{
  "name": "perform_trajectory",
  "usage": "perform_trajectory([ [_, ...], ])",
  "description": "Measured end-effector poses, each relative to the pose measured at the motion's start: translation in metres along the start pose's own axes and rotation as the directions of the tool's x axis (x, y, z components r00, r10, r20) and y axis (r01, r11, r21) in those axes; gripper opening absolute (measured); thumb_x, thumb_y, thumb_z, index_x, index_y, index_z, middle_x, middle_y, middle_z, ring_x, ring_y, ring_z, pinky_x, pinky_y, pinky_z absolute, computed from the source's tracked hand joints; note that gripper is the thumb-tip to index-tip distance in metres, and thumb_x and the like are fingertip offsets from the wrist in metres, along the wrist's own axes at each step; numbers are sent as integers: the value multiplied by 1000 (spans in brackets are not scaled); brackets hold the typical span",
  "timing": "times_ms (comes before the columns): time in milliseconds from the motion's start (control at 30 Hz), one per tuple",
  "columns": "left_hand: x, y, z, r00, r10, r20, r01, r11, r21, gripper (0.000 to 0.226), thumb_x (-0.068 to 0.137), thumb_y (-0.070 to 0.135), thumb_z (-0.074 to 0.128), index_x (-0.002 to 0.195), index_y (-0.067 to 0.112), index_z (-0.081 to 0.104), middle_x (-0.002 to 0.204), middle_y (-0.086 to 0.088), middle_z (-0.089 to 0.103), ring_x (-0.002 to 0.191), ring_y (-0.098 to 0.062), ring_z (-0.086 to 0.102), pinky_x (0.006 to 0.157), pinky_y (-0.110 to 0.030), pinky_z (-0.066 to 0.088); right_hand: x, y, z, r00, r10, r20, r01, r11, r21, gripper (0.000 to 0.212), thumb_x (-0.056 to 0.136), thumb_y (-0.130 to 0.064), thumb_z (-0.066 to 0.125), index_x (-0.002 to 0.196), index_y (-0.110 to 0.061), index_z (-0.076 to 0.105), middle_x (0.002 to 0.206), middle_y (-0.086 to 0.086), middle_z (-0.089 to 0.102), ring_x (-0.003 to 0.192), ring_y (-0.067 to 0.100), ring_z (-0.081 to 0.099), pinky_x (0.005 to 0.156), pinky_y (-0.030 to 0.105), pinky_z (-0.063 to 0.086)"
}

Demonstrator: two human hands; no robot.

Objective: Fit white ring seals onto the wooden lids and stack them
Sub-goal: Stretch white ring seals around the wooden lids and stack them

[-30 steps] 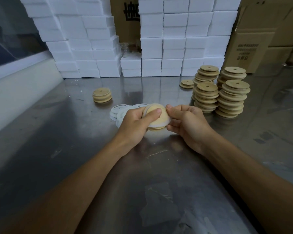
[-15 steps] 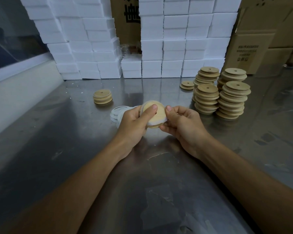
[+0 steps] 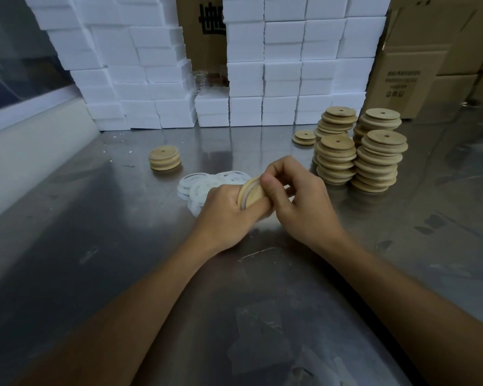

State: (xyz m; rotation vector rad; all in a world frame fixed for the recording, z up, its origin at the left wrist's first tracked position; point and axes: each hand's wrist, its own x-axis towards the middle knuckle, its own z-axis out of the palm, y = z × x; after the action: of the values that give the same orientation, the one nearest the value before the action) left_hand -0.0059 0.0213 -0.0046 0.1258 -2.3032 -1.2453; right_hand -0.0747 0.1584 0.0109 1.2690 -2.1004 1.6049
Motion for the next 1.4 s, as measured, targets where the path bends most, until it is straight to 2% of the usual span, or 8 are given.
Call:
perform_trajectory([
  [200, -2, 1, 0, 999, 46, 5, -46, 998, 44, 44, 82, 59, 59, 92, 20, 75, 80, -1, 73, 78, -14, 69, 76, -46, 56, 4, 2, -5, 994, 105, -29, -100, 986, 130, 19, 96, -15, 61, 89, 4, 61, 75, 17, 66, 70, 33, 63, 63, 48, 53],
  [467, -3, 4, 0, 997, 75, -8, -75, 997, 14, 35, 87, 48, 63, 94, 16, 75, 83, -4, 73, 79, -19, 68, 76, -48, 55, 7, 3, -12, 988, 155, -21, -144, 956, 256, 18, 93, -6, 62, 91, 12, 63, 75, 13, 70, 67, 15, 68, 65, 34, 57],
  [800, -3, 6, -2, 997, 79, 6, -79, 994, -75, 27, 89, 36, 68, 101, 13, 76, 93, -3, 75, 88, -18, 70, 82, -43, 56, 3, 3, -6, 949, 313, 51, -298, 827, 477, 17, 96, -11, 56, 87, 2, 64, 80, 20, 69, 75, 28, 68, 75, 44, 59],
  [933, -3, 5, -2, 997, 75, 10, -74, 995, -60, 30, 84, 45, 70, 92, 17, 76, 82, 0, 74, 78, -13, 69, 71, -35, 57, 4, 5, -6, 960, 281, 6, -264, 893, 364, 14, 95, -8, 59, 90, 4, 65, 81, 21, 70, 74, 28, 67, 74, 47, 58],
  [1033, -2, 0, -3, 998, 54, 28, -54, 998, -17, 21, 79, 44, 77, 68, 27, 70, 62, 5, 66, 57, -9, 62, 54, -28, 50, 3, 4, -7, 998, 54, -24, -53, 997, 52, 10, 93, -11, 64, 86, -3, 66, 75, 5, 69, 69, 14, 64, 63, 30, 54],
  [1133, -1, -3, -1, 999, 37, 37, -38, 999, 29, 28, 74, 44, 72, 54, 31, 59, 47, 12, 53, 45, -2, 49, 47, -16, 38, 3, 2, -9, 993, -102, 63, 109, 987, -121, 11, 93, -16, 65, 88, -7, 66, 75, 1, 68, 69, 16, 62, 64, 32, 51],
  [1300, -1, -1, -1, 997, 82, 8, -82, 995, 62, 38, 80, 50, 66, 61, 18, 60, 55, 0, 59, 52, -11, 57, 54, -34, 51, 3, 3, -11, 999, -8, 37, 8, 1000, -10, 20, 93, -26, 64, 87, -7, 65, 77, -2, 68, 74, 12, 65, 64, 31, 54],
  [1400, -1, 0, -1, 995, 95, 29, -97, 992, 83, 42, 81, 55, 62, 70, 14, 66, 64, -4, 65, 62, -19, 62, 63, -46, 52, 2, 4, -9, 995, 96, 28, -98, 989, 114, 24, 93, -23, 64, 87, 0, 65, 78, 11, 70, 73, 25, 67, 65, 43, 55],
])
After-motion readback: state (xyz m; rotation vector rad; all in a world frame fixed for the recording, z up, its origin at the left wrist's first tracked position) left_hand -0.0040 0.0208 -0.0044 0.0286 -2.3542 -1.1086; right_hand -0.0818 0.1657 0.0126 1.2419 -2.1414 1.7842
